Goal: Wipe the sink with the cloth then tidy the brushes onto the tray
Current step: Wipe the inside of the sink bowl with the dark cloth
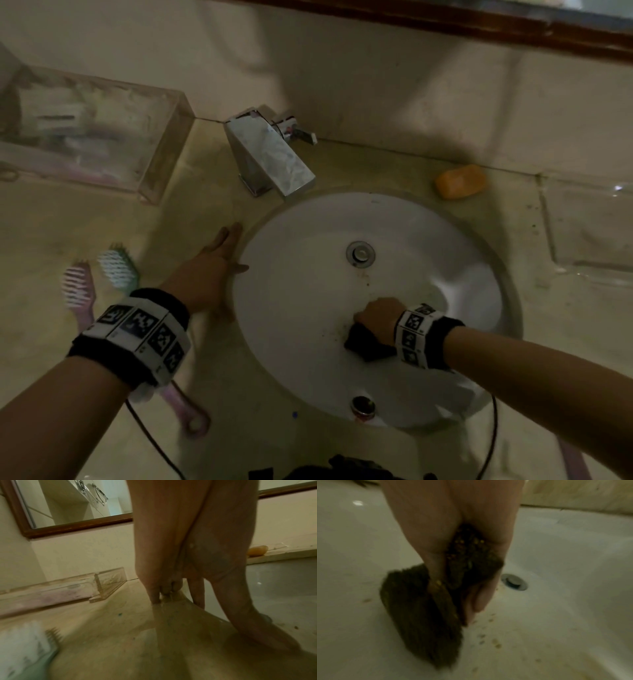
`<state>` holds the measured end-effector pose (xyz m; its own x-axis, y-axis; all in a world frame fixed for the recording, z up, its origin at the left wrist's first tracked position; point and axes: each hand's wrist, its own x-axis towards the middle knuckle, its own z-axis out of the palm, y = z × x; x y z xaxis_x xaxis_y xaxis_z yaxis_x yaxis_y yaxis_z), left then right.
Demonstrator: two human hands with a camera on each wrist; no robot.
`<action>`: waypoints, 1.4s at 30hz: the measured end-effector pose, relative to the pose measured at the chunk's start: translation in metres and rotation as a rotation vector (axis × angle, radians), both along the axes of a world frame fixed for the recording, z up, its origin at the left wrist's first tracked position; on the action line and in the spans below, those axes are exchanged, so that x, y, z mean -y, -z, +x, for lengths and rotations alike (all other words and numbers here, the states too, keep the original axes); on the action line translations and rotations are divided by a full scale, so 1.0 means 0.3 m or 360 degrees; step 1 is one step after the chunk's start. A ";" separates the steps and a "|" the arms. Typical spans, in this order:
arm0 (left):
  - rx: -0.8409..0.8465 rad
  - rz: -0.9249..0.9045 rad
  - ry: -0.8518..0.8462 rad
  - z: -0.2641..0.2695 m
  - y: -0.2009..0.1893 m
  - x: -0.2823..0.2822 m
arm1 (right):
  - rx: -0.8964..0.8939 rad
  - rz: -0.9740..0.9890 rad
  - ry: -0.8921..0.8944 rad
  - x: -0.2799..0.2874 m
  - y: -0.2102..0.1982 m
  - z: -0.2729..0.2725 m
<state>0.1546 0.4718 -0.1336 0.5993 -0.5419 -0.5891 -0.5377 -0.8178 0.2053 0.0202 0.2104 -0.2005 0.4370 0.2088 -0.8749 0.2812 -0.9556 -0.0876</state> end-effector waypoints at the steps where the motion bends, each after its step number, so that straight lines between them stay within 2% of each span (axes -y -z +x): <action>1: -0.0001 -0.0006 -0.0002 0.000 0.001 -0.001 | 0.0008 -0.0019 0.0052 0.023 -0.007 0.017; 3: -0.0007 -0.0004 -0.0003 0.001 0.001 -0.001 | -0.0075 0.0041 0.0189 0.059 -0.052 0.028; 5: -0.0011 -0.0006 0.0013 0.001 0.001 -0.001 | -0.0339 0.0197 0.0237 0.054 -0.101 0.007; 7: -0.0006 0.0003 0.0012 0.000 0.001 -0.001 | -0.0519 0.0254 0.0184 0.018 -0.109 -0.046; 8: -0.0001 0.0007 0.0010 0.000 0.001 -0.001 | -0.0514 0.0266 0.0146 -0.007 -0.103 -0.070; 12: -0.0013 0.0009 0.0012 0.000 -0.002 0.001 | -0.0285 0.0240 0.0219 -0.056 -0.051 -0.070; 16: -0.0011 0.0031 0.0012 -0.003 -0.010 0.006 | 0.0127 0.0144 0.0425 -0.090 0.002 -0.009; 18: -0.0009 0.0033 0.0014 -0.004 -0.010 0.005 | 0.0222 0.0133 0.0514 -0.085 0.023 0.028; 22: -0.0021 0.0033 0.0030 -0.001 -0.009 0.002 | 0.0028 0.0297 0.0513 -0.042 -0.027 0.084; 26: -0.0036 0.0016 0.0019 0.005 0.003 -0.001 | -0.0332 0.0475 0.0370 -0.107 -0.072 0.011; 29: -0.0032 0.0019 0.0037 0.007 0.009 -0.005 | -0.0225 0.0482 0.0337 -0.169 -0.035 -0.006; 37: -0.0025 0.0029 0.0059 0.006 0.007 -0.005 | 0.0353 0.0166 0.0722 -0.131 0.045 0.139; 39: -0.0014 0.0024 0.0060 0.003 0.005 -0.006 | 0.0386 0.0140 0.0842 -0.076 0.045 0.170; 42: -0.0018 0.0003 0.0061 0.003 0.000 -0.007 | 0.0292 0.0328 0.0845 -0.035 0.009 0.171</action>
